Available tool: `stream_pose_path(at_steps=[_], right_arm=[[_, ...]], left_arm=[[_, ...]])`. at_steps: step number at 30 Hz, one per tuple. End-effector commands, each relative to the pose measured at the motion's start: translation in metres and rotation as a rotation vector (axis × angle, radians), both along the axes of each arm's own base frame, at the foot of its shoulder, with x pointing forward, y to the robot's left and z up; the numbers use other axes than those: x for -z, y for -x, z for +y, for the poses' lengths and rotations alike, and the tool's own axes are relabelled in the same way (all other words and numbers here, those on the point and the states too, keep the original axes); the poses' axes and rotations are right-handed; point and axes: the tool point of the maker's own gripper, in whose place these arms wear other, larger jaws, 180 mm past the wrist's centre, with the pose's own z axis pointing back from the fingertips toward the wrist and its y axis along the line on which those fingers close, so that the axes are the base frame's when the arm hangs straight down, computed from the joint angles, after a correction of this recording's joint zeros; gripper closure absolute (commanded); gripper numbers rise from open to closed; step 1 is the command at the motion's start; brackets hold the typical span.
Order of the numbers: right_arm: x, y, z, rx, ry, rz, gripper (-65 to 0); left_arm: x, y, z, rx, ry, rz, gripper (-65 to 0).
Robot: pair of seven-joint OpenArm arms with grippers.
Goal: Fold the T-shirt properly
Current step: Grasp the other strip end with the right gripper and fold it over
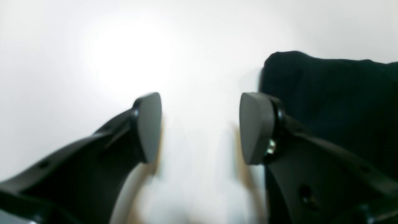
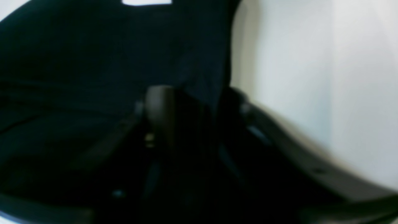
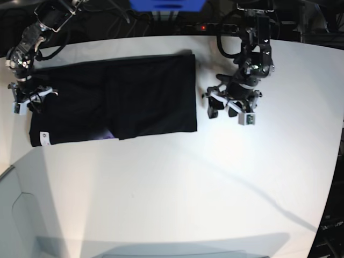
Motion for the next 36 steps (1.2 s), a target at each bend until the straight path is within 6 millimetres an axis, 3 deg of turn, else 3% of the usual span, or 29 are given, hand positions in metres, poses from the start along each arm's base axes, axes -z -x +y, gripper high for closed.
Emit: stream_pose_path(at_steps=[1,4,10,13,21,25,29,36], right_arm=[[0.009,0.011,-0.004,-0.024,0.030,0.086,-14.1],[0.010,0.013,-0.004,-0.026,0.031,0.090,-0.1],[0.011,0.006,0.014,-0.090,0.035,0.095,0.0],[-0.008,-0.002,0.010,-0.095,0.079,0.051,0.0],[-0.075,-0.023,0.042,-0.126,0.170,-0.125,0.0],[-0.107,-0.030,0.073,-0.174,0.200,-0.208,0.0],[-0.133,-0.030,0.122,-0.262,0.198,-0.280,0.0],[-0.131,-0.022,0.232,-0.548,0.089,-0.307,0.0]], left_arm=[[-0.014,-0.012,-0.004,0.005,0.008,-0.055,-38.4],[-0.009,-0.013,-0.014,0.029,0.017,-0.042,-38.4],[0.003,-0.017,-0.034,0.079,0.031,-0.012,-38.4],[0.012,-0.015,-0.038,0.088,0.035,0.011,-38.4],[0.020,-0.019,-0.058,0.141,0.049,0.033,-38.4],[0.019,-0.019,-0.068,0.142,0.067,0.029,-38.4],[0.018,-0.019,-0.071,0.140,0.076,0.030,-38.4],[0.019,-0.018,-0.071,0.140,0.077,0.036,-38.4]])
